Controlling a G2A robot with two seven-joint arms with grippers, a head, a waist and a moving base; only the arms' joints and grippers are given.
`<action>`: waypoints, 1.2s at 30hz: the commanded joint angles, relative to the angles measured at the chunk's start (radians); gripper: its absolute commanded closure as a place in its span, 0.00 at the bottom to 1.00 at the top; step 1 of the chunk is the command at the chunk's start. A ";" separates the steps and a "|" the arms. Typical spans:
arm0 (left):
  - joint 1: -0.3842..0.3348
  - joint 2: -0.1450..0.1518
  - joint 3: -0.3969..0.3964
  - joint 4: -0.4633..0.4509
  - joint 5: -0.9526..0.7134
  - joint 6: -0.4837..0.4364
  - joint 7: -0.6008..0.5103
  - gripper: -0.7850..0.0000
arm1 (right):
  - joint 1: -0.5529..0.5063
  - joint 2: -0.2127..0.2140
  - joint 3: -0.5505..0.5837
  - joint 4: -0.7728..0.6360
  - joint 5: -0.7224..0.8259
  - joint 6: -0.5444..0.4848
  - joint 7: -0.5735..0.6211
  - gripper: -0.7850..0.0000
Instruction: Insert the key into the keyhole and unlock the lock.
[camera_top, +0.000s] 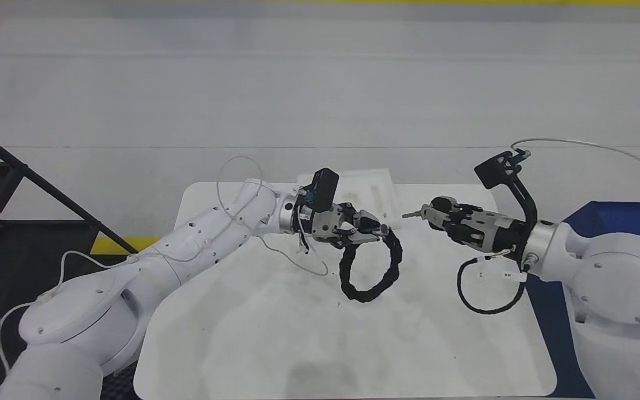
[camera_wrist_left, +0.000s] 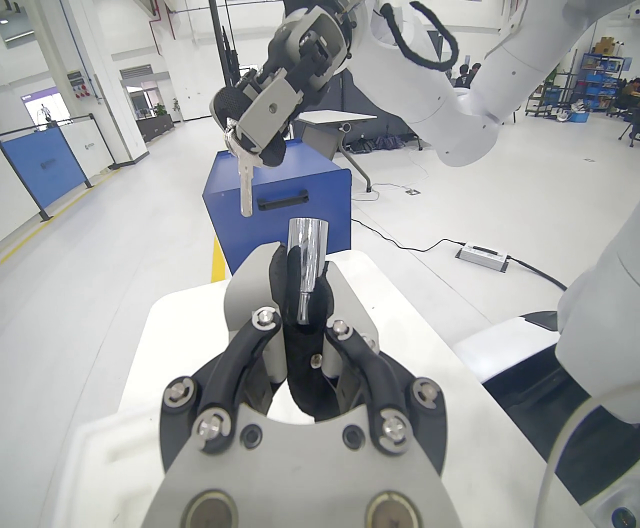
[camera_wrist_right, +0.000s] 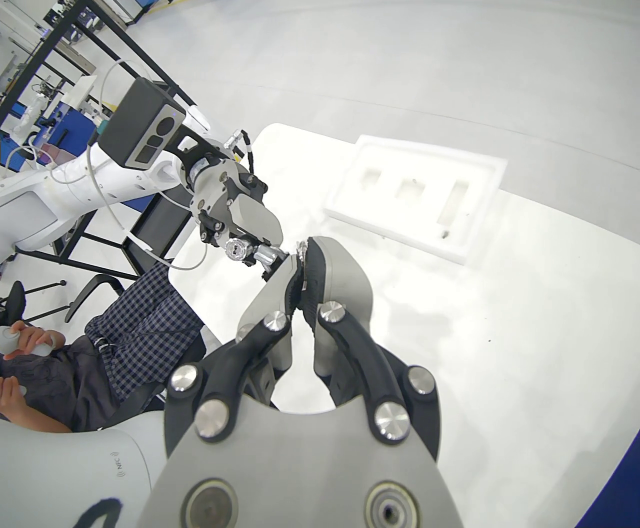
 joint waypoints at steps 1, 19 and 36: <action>0.004 -0.008 -0.001 0.008 0.017 0.017 0.017 1.00 | -0.001 0.000 -0.003 -0.002 -0.002 0.003 -0.003 1.00; 0.044 -0.016 -0.034 0.005 0.011 0.069 0.003 1.00 | -0.036 0.006 -0.013 -0.050 -0.047 0.024 -0.024 1.00; 0.062 -0.125 -0.030 0.189 0.295 0.305 0.305 1.00 | -0.081 0.019 -0.065 -0.154 -0.158 0.064 -0.067 1.00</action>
